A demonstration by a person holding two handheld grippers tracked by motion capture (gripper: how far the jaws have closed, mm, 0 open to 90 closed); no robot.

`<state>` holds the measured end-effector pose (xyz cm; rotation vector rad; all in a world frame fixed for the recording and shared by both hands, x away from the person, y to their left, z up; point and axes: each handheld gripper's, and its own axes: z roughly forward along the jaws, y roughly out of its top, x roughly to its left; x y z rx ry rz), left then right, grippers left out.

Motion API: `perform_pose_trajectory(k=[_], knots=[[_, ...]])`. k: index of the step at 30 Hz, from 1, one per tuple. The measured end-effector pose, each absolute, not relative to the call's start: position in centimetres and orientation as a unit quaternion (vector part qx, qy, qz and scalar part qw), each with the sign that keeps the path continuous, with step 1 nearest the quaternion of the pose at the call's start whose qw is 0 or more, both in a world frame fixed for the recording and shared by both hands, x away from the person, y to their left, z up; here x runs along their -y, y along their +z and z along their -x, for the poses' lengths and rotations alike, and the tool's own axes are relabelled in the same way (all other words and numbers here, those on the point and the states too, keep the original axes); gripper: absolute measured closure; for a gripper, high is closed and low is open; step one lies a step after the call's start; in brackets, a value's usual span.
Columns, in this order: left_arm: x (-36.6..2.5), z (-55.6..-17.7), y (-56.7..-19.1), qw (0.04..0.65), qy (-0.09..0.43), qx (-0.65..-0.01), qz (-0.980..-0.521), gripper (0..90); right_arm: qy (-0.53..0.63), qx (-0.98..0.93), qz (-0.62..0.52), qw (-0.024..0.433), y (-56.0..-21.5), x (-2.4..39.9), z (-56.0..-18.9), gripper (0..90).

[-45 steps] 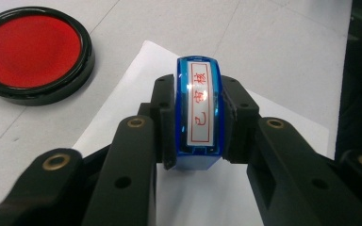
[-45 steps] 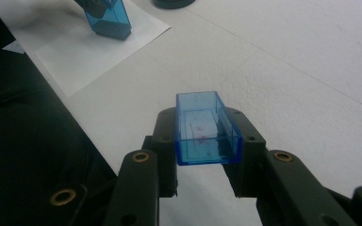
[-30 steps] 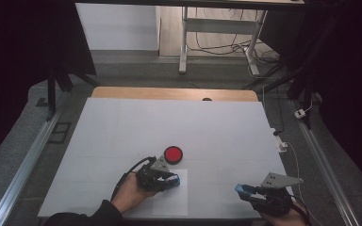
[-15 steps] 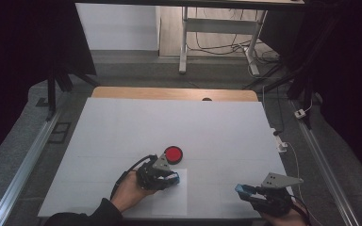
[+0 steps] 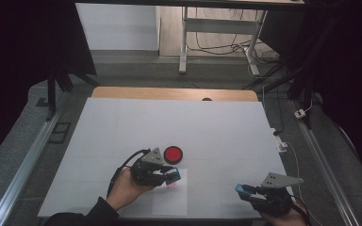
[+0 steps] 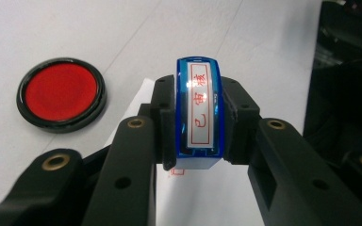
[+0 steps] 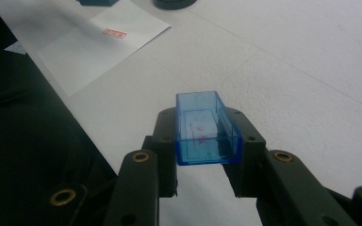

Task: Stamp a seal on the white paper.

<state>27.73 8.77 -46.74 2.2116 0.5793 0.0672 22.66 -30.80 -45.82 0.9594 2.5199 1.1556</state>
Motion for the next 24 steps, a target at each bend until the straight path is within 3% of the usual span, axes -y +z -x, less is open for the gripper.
perform_pose_trajectory(k=[24], knots=[[-10.9, -27.1, -43.6, 0.477, 0.021, -0.193, -0.857, 69.8, 0.39, -0.855, -0.325, 0.103, -45.8, 30.8, -22.7, 68.3]])
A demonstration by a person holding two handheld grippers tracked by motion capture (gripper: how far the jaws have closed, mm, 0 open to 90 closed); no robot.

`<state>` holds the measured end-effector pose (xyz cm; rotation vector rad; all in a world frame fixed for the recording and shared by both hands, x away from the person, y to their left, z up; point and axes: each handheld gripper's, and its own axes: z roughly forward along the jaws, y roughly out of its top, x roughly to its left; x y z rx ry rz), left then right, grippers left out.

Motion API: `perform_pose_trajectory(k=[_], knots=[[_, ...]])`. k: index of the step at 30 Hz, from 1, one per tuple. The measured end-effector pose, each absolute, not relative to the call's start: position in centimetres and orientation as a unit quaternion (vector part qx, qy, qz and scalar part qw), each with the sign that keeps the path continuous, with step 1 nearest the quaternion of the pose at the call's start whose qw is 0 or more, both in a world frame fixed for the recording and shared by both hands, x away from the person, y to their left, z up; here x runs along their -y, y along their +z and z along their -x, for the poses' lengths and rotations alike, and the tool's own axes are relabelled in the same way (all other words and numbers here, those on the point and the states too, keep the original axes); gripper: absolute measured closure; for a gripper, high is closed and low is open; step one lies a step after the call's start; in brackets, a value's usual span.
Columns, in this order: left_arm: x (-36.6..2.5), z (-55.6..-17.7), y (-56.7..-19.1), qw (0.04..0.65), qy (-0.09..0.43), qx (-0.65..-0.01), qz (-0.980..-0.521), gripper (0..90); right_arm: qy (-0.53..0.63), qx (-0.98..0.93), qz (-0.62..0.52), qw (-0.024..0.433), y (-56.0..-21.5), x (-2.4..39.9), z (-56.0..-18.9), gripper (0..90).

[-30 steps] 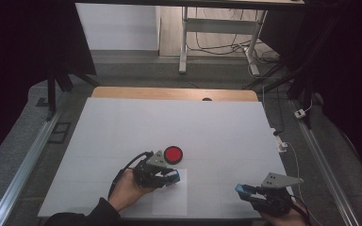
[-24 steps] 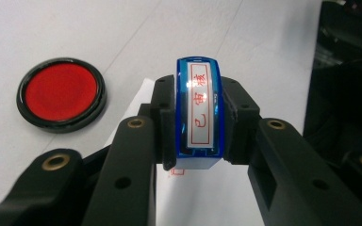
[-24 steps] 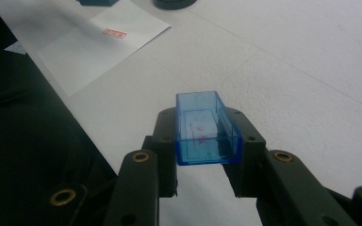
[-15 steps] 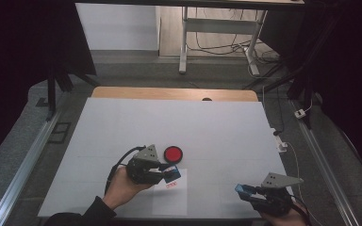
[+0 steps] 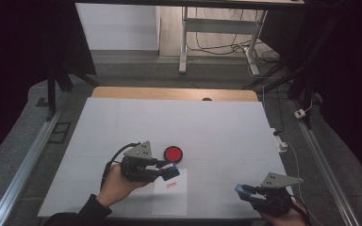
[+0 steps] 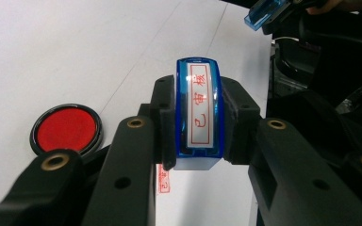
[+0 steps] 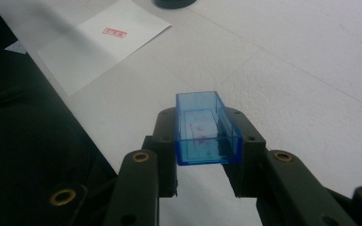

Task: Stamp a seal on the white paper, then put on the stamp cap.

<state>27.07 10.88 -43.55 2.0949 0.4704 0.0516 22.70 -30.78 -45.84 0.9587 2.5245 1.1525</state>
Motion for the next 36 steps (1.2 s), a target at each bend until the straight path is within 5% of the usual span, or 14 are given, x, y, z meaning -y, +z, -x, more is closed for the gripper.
perform_pose_trajectory(k=[36], knots=[[-11.1, -26.9, -42.6, 0.498, 0.016, -0.173, -0.85, 69.8, 0.43, -0.846, -0.305, 0.086, -44.9, 29.7, -22.6, 68.3]])
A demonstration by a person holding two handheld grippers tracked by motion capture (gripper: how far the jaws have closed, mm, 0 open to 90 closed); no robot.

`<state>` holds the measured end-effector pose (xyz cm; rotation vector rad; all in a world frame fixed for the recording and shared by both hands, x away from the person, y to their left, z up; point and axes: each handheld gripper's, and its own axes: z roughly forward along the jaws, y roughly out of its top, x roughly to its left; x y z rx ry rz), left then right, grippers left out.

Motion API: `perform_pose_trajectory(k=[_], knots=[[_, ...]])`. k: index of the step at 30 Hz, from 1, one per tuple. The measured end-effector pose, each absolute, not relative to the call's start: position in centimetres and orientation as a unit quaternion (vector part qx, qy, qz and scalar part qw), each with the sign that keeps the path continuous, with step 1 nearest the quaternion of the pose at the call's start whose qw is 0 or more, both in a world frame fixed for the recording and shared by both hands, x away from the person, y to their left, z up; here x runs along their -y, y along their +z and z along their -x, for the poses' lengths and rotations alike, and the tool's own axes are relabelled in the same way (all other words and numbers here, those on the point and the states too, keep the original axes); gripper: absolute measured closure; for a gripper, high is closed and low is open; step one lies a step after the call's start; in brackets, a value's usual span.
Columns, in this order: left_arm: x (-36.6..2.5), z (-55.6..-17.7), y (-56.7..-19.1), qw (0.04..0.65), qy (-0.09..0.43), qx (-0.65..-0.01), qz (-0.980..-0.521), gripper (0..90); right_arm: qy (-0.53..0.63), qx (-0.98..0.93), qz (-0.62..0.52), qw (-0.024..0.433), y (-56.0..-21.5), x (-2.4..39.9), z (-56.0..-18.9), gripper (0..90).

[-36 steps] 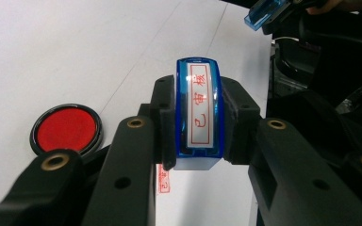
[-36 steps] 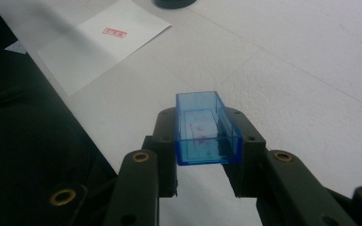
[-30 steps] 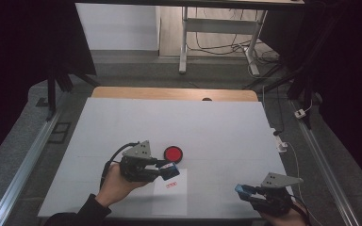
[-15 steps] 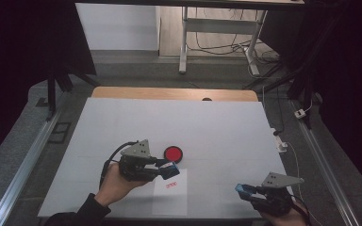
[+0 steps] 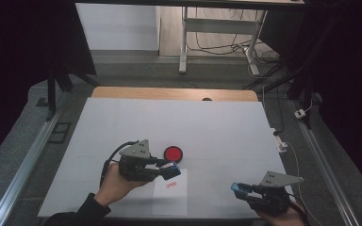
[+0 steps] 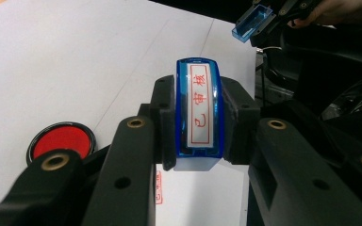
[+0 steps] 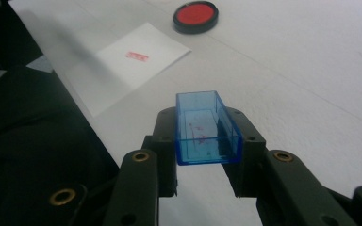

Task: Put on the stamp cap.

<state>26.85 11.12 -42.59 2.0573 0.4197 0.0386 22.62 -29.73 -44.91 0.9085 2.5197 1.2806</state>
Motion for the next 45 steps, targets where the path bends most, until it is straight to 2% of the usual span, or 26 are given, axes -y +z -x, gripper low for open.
perform_pose_trajectory(k=[23, 45], knots=[[-11.2, -26.7, -42.2, 0.509, 0.022, -0.147, -0.848, 69.9, 0.464, -0.856, -0.217, 0.064, -44.3, 25.5, -23.1, 68.2], [-11.3, -26.6, -42.1, 0.515, 0.022, -0.121, -0.848, 69.9, 0.473, -0.864, -0.173, 0.014, -45.1, 21.9, -24.7, 68.2]])
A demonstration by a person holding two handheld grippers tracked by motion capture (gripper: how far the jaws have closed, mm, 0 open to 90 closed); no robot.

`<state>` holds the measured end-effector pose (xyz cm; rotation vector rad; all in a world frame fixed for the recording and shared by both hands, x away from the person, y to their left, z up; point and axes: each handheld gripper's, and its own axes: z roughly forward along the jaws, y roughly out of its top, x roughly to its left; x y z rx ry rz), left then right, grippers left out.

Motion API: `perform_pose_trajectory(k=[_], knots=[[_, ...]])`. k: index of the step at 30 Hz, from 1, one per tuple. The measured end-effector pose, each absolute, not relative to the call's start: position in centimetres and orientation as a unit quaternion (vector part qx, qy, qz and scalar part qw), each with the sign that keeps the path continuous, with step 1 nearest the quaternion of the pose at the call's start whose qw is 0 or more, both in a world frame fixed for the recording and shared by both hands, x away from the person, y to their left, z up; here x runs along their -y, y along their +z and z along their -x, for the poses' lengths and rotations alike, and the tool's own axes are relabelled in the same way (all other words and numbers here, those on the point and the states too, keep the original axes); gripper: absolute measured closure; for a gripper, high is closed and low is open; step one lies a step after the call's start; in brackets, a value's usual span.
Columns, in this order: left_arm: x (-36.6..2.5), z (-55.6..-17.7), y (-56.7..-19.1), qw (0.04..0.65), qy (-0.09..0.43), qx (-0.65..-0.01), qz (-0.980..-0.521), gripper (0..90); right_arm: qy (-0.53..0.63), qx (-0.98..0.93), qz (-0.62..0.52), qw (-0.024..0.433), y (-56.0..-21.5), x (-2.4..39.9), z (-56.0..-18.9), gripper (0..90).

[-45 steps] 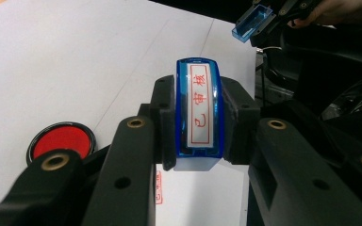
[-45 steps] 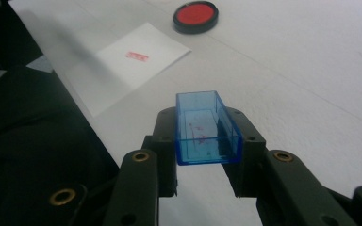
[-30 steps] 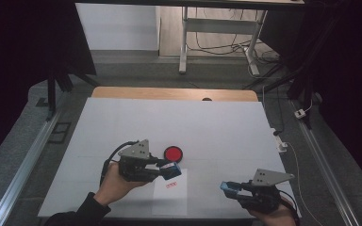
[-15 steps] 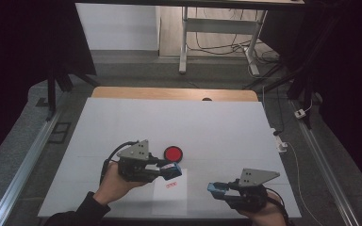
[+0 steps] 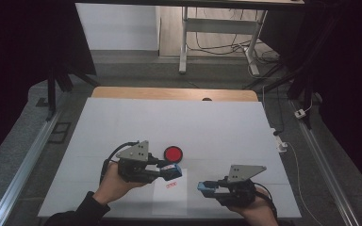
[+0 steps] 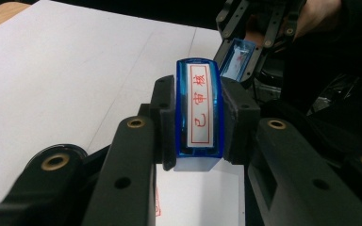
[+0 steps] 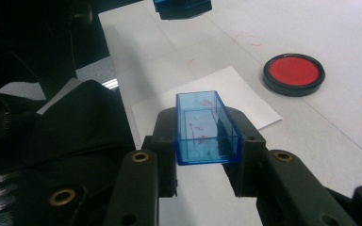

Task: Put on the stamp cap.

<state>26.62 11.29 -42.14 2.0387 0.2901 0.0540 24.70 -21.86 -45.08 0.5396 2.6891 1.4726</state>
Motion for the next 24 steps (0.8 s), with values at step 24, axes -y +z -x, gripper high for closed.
perform_pose_trajectory(k=[24], knots=[[-11.2, -26.5, -42.1, 0.523, 0.014, -0.084, -0.848, 70.1, 0.489, -0.866, -0.103, -0.024, -46.1, 17.6, -26.7, 68.5]])
